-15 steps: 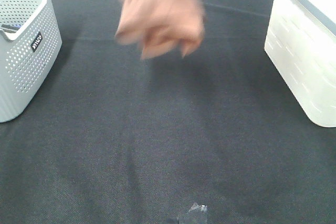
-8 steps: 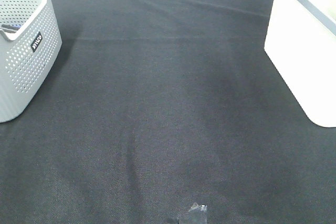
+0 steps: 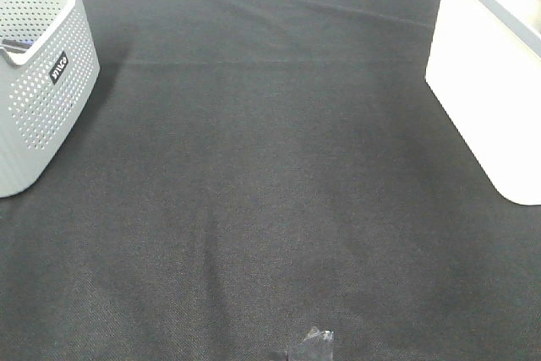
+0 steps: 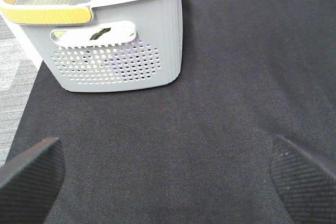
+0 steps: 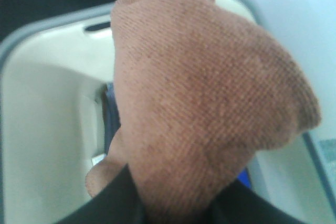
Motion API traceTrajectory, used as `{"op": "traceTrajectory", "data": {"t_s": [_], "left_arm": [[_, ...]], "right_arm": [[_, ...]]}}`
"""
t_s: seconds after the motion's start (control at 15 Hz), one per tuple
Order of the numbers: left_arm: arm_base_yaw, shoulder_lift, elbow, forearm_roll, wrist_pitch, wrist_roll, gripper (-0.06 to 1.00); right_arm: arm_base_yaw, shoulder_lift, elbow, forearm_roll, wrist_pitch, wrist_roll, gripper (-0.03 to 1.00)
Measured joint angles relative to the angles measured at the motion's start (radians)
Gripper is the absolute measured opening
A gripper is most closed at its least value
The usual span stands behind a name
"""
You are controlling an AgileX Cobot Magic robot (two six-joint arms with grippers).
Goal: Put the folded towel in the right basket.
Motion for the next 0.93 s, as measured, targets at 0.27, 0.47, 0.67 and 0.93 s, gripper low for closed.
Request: {"op": "traceTrajectory", "data": {"t_s": [0.27, 0.47, 0.67, 0.93], "left_arm": [[0.000, 0.000, 0.000, 0.000, 0.000, 0.000, 0.99], [0.000, 0.000, 0.000, 0.006, 0.000, 0.000, 0.99], [0.000, 0.000, 0.000, 0.017, 0.000, 0.000, 0.99], [0.000, 0.000, 0.000, 0.018, 0.000, 0.000, 0.99]], "right_arm": [[0.005, 0.052, 0.012, -0.035, 0.002, 0.035, 0.58], [0.005, 0.051, 0.012, -0.056, -0.001, 0.031, 0.94], [0.051, -0.020, 0.053, -0.077, -0.002, -0.025, 0.96], [0.214, -0.303, 0.326, -0.179, -0.004, 0.065, 0.96]]}}
